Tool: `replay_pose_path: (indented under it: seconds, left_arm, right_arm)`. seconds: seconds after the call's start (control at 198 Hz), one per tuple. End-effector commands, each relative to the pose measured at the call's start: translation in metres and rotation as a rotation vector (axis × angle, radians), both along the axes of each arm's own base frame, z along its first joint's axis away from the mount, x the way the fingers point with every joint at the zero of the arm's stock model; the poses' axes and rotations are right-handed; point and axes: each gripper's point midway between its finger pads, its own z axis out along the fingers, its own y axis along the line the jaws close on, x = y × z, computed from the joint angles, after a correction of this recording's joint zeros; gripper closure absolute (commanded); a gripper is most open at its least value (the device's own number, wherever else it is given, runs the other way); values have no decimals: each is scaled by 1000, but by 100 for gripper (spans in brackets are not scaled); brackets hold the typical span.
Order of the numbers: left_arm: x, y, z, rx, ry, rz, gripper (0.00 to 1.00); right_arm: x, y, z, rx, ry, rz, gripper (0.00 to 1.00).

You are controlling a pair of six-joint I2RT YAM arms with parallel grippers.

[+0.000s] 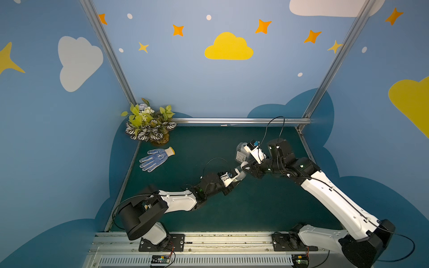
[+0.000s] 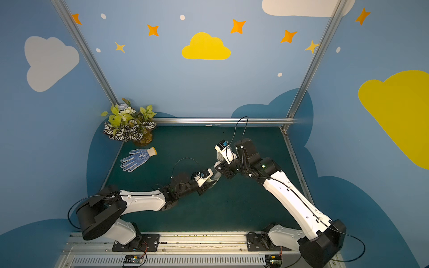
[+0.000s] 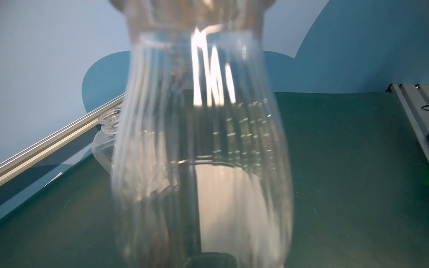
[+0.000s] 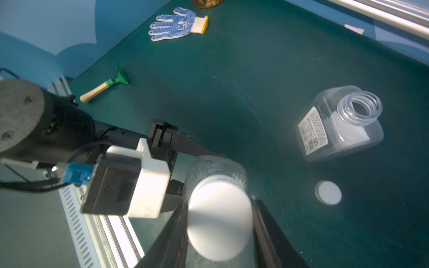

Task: Screw on the bottle caps
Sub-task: Screw the bottle cap onto the plastic bottle.

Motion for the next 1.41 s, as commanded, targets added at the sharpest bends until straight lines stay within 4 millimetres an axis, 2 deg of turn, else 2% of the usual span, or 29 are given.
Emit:
replay_pose_path:
  seconds: [0.0,0.258,0.394,0.495,0.591,0.631,0.702,0.773,0.848,0.919,1.035,1.156,1.278,1.404]
  left_arm:
    - [1,-6,37,-79,-116,-15,76]
    - [5,-5,32,-52,-126,13,76]
    - [6,-4,29,-40,-132,31,76]
    - [7,-4,28,-32,-133,39,76]
    - [6,-4,25,-25,-125,36,76]
    - [5,-3,24,-25,-121,34,76]
    - [3,-4,22,-29,-111,18,76]
    - [-2,-5,21,-44,-89,-14,76]
    - [-8,-7,22,-64,-68,-52,76]
    - [-14,-7,24,-85,-51,-94,76]
    - [-25,-9,29,-129,-16,-176,76]
    - [-37,-11,33,-157,4,-264,76]
    - [-47,-12,37,-179,22,-332,75]
    - [-53,-14,39,-194,29,-375,75]
  right_arm:
    - [12,-11,-6,1,131,-242,71]
    - [6,-12,-17,-110,218,-383,72]
    - [6,-11,-19,-104,239,-444,71]
    - [10,-11,-13,-88,215,-450,63]
    - [12,-16,6,-59,164,-441,49]
    - [14,-19,15,-39,140,-430,40]
    - [13,-22,32,0,106,-351,27]
    - [10,-29,47,15,41,-231,18]
    - [-1,-30,57,50,-19,-56,11]
    - [-21,-26,62,69,-91,134,2]
    - [-56,-23,58,58,-265,424,2]
    - [-75,-22,56,52,-462,592,2]
    - [-77,-17,60,65,-536,632,2]
    - [-73,-13,58,51,-507,665,2]
